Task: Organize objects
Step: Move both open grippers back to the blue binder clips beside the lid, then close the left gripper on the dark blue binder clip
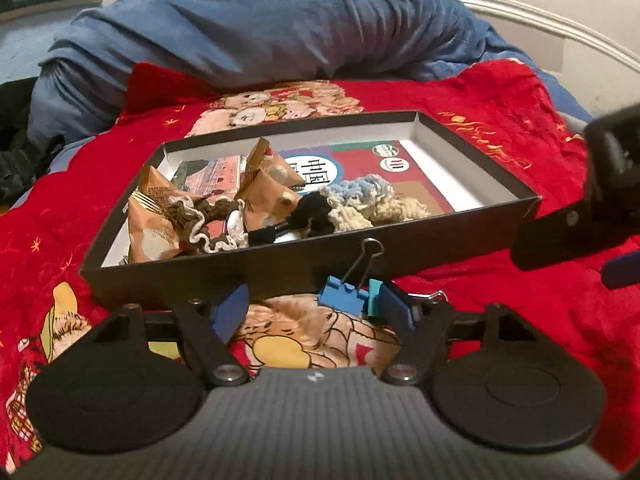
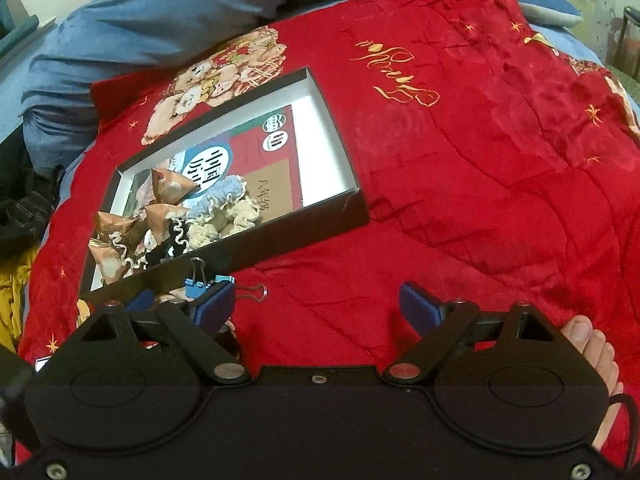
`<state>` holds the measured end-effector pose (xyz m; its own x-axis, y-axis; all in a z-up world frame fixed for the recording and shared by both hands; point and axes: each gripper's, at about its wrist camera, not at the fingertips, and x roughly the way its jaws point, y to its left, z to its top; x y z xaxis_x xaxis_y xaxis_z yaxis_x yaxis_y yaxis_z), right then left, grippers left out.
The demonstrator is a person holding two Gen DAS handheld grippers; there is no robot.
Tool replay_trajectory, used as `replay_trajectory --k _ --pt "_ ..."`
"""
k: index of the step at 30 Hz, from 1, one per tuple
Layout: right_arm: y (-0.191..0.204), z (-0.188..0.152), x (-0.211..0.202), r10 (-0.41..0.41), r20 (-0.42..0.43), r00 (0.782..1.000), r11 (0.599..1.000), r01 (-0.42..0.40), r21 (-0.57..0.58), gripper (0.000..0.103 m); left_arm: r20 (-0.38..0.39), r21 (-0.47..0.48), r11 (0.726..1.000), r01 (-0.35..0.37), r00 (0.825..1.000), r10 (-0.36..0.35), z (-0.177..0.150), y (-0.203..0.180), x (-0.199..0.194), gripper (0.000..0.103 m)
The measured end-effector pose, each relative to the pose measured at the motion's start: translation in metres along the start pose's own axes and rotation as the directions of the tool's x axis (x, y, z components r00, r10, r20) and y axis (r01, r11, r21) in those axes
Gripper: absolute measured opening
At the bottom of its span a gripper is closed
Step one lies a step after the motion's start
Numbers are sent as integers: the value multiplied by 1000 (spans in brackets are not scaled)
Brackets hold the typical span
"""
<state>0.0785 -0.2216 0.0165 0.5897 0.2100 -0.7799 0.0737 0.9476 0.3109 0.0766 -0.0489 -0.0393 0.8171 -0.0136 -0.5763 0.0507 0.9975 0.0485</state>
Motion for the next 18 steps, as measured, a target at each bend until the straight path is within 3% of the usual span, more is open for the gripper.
replay_trajectory --k 3,8,10,12,18 --pt "-3 1 0 5 -6 1000 1000 -5 16 89 3 12 1000 -8 1000 8 -2 -4 -1 64" --pt "-5 1 3 10 -20 1000 1000 -9 30 89 15 38 998 51 999 -51 -6 -7 -7 33" --pt "-6 1 5 11 -27 1000 999 -10 38 89 21 41 999 19 1000 -20 -8 -9 -9 10" --pt "-7 1 7 11 -34 999 999 -10 47 89 -25 18 1000 12 1000 -11 -8 -4 -4 9" --pt "-10 -1 14 16 -56 998 998 -12 68 89 -13 13 1000 9 1000 -9 -10 0 -7 4"
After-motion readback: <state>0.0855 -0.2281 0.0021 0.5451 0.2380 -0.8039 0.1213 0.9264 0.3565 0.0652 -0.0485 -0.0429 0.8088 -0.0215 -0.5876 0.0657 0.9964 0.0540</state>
